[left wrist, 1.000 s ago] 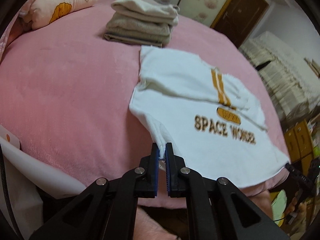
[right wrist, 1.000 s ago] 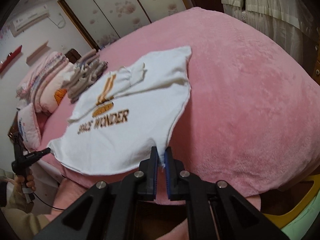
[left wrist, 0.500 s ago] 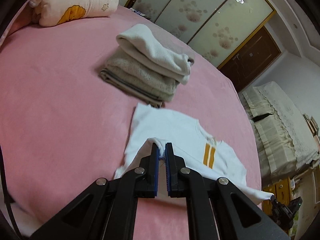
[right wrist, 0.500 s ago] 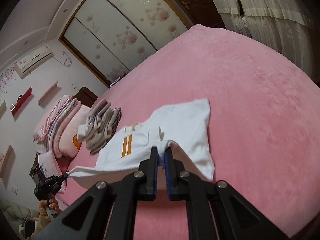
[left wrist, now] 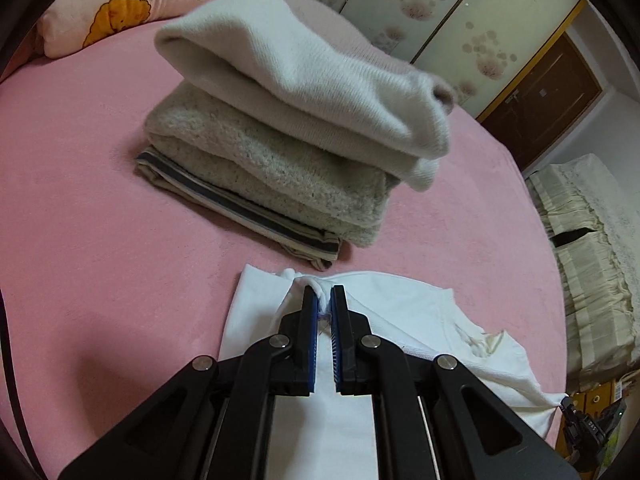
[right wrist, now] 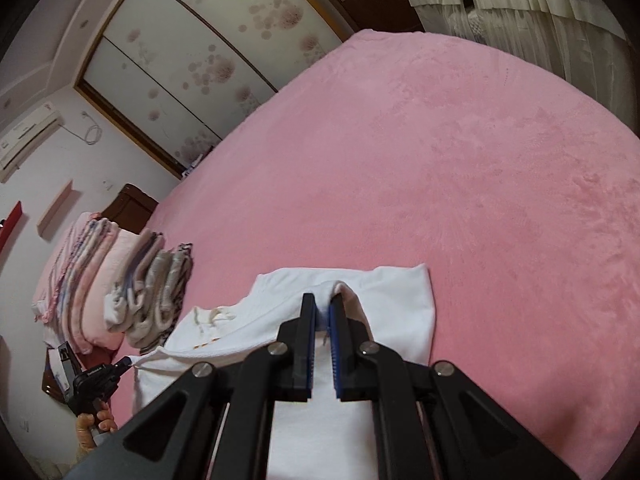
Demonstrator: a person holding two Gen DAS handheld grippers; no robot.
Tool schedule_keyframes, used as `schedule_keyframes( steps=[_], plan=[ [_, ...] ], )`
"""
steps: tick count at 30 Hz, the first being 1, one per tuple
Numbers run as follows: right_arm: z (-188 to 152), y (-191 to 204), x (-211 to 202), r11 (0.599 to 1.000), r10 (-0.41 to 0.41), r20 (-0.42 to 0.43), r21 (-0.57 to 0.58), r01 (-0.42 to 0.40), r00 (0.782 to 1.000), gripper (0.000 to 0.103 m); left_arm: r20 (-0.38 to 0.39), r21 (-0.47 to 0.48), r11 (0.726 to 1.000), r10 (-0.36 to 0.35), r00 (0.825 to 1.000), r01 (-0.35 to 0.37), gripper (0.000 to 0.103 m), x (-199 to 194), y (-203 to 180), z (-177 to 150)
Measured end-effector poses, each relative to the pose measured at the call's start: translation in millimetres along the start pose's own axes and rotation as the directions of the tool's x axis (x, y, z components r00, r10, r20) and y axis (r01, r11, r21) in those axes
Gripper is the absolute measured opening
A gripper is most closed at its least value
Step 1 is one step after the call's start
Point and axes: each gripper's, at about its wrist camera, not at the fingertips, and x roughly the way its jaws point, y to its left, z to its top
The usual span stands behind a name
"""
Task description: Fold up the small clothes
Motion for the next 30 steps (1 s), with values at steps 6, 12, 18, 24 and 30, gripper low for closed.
schedule_keyframes(
  steps=[6,12,18,24,30],
  plan=[
    [6,-10,31,0.999,-0.041,-0.018,0.017,0.041,0.999,0.006,-0.014,-0.015,0.999,0.029,0.999,-0.029,0.004,35,1,6],
    [5,-18,57,0.993,-0.105,-0.070,0.041,0.108,0.992,0.008,-0.032,-0.016,1.000,-0.005,0.999,0.005,0.015,53,1,6],
    [8,-11,42,0.994,-0.094,-0.080,0.053,0.098,0.992,0.039,-0.022,0.032,0.997,-0.064,0.998,0.064,0.058,37,-10,0],
    [4,35,3,0.991,-0.076,0.026,-0.109,0.079,0.997,0.040,0.062,0.242,0.967,-0.091,0.994,0.073,0.058,0,-54,-18],
    [-17,99,17,0.954,-0.030,0.001,-0.299,0.029,1.000,0.037,-0.024,0.440,0.894,-0.079,0.997,0.082,0.058,20,-104,-54]
  ],
)
